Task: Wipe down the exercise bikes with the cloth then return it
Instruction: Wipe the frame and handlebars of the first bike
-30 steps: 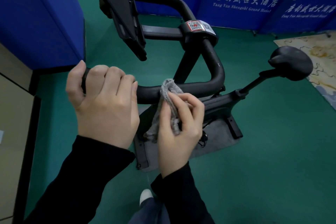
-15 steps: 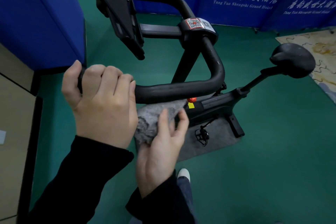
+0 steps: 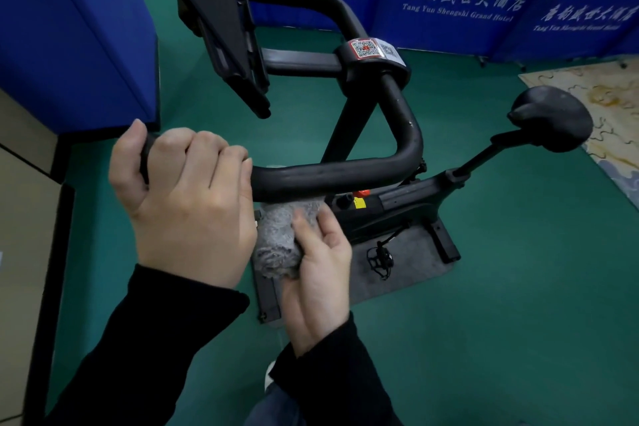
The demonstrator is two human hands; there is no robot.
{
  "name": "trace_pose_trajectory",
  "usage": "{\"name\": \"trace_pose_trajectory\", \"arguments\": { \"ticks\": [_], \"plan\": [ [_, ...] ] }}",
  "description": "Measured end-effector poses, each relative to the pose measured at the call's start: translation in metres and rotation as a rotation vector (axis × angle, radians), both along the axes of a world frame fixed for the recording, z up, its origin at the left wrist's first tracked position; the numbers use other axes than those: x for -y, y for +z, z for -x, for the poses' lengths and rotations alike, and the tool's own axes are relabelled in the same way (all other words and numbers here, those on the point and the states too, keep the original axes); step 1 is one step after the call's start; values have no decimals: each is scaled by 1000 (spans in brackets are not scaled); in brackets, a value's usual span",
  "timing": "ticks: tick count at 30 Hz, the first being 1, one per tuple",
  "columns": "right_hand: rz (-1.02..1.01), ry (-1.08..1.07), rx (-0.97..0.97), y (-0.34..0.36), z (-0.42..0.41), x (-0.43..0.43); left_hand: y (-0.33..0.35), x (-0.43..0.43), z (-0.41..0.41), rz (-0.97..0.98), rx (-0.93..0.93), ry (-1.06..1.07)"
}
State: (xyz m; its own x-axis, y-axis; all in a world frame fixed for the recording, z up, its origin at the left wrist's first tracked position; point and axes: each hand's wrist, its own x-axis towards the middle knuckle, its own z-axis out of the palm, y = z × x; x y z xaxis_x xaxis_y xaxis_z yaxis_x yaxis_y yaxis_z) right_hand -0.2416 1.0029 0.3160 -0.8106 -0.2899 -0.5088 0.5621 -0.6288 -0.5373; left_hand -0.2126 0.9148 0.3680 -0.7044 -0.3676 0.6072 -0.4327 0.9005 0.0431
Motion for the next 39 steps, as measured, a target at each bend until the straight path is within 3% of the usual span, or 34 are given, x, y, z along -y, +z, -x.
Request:
{"name": "trace_pose_trajectory", "arguments": {
  "ticks": [8, 12, 17, 21, 24, 26, 32, 39],
  "plan": [
    [-66, -145, -42, -2, 28, -27, 3, -21, 9, -5, -95, -110],
    [-186, -132, -103, -7, 23, -26, -3, -43, 32, -93, 15, -232],
    [-415, -505, -153, -11, 44, -44, -14, -48, 42, -99, 74, -213],
    [-671, -656, -407, -11, 49, -39, -17, -47, 44, -69, 45, -199],
    [-934, -653, -760, -11, 36, -28, -18, -48, 46, -61, 29, -189],
    [-1005, -641, -906, -9, 36, -28, -18, -48, 46, -59, 26, -188],
    [-983, -600, -742, -3, 72, -52, -21, -49, 45, -68, 15, -181],
    [-1232, -255, -1283, 4, 83, -82, -22, -49, 45, -62, 20, -168]
  ]
}}
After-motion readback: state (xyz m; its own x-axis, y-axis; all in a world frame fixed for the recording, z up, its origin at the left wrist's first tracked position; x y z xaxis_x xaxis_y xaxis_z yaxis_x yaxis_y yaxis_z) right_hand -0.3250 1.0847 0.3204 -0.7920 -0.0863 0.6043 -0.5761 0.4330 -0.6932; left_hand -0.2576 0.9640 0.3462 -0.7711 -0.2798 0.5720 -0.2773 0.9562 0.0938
